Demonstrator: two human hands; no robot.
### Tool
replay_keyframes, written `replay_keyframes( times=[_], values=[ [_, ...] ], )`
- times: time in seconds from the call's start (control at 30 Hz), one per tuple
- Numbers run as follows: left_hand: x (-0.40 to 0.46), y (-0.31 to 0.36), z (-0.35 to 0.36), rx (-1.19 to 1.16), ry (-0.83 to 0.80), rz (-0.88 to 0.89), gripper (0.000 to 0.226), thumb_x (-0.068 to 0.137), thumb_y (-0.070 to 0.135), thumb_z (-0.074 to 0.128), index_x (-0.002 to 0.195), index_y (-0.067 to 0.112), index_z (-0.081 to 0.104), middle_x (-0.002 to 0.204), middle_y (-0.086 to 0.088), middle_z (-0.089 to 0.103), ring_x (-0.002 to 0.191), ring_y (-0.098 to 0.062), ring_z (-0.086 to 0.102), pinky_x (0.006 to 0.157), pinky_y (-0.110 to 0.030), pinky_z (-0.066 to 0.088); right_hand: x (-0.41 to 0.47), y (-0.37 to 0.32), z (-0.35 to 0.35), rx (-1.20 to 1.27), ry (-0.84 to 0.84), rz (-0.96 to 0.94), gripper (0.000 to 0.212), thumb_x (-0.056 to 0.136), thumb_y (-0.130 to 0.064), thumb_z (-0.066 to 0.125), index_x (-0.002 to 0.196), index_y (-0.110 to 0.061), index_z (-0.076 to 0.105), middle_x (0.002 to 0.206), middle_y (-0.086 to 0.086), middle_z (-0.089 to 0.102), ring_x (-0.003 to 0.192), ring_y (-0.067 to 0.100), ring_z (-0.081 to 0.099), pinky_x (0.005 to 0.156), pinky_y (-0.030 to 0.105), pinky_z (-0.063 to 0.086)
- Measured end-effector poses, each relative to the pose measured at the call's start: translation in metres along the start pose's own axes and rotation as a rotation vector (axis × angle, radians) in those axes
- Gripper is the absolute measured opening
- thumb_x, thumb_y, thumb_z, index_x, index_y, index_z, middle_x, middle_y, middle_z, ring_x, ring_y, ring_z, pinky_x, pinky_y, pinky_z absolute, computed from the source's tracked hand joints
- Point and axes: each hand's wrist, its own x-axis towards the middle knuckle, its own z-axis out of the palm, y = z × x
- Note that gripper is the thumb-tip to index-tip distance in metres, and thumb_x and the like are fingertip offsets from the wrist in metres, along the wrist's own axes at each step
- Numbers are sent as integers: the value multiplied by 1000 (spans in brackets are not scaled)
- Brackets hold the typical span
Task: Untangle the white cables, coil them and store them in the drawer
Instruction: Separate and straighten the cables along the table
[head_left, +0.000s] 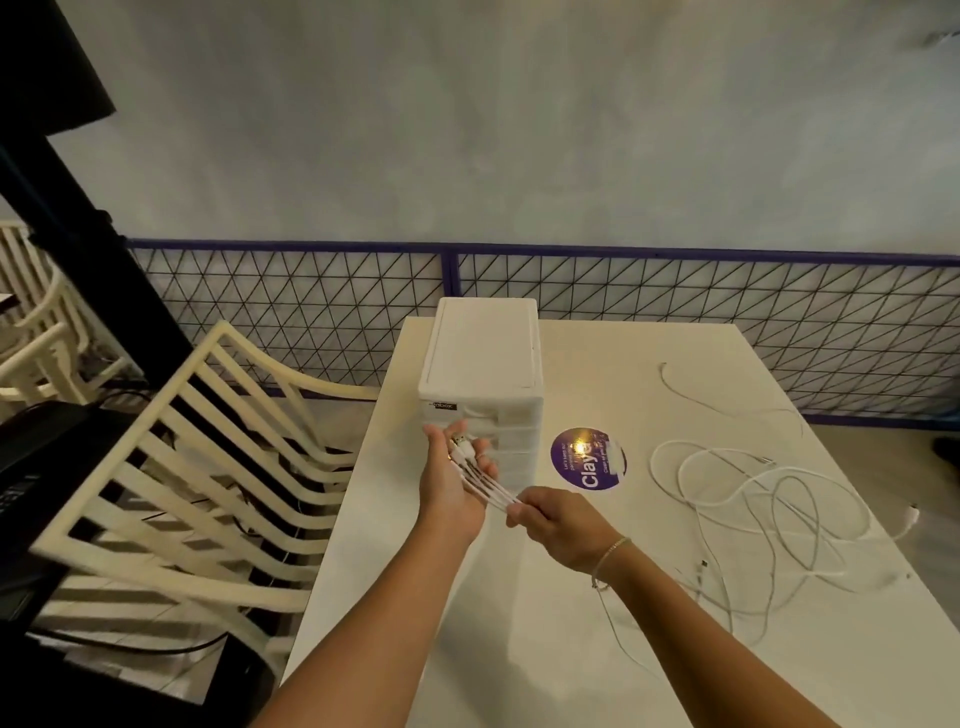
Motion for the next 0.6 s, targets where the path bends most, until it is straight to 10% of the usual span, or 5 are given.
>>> replay_keyframes(
  times=[0.6],
  values=[
    [8, -3, -22, -108, -1, -66, 44, 98, 44, 40, 62, 18, 40, 38, 5, 32, 27, -6, 25, 30, -13, 21, -4, -9, -8, -16, -252, 128, 32, 99, -32, 38, 80, -17, 59, 64, -5, 46, 58, 6, 39, 57, 17, 35]
  ],
)
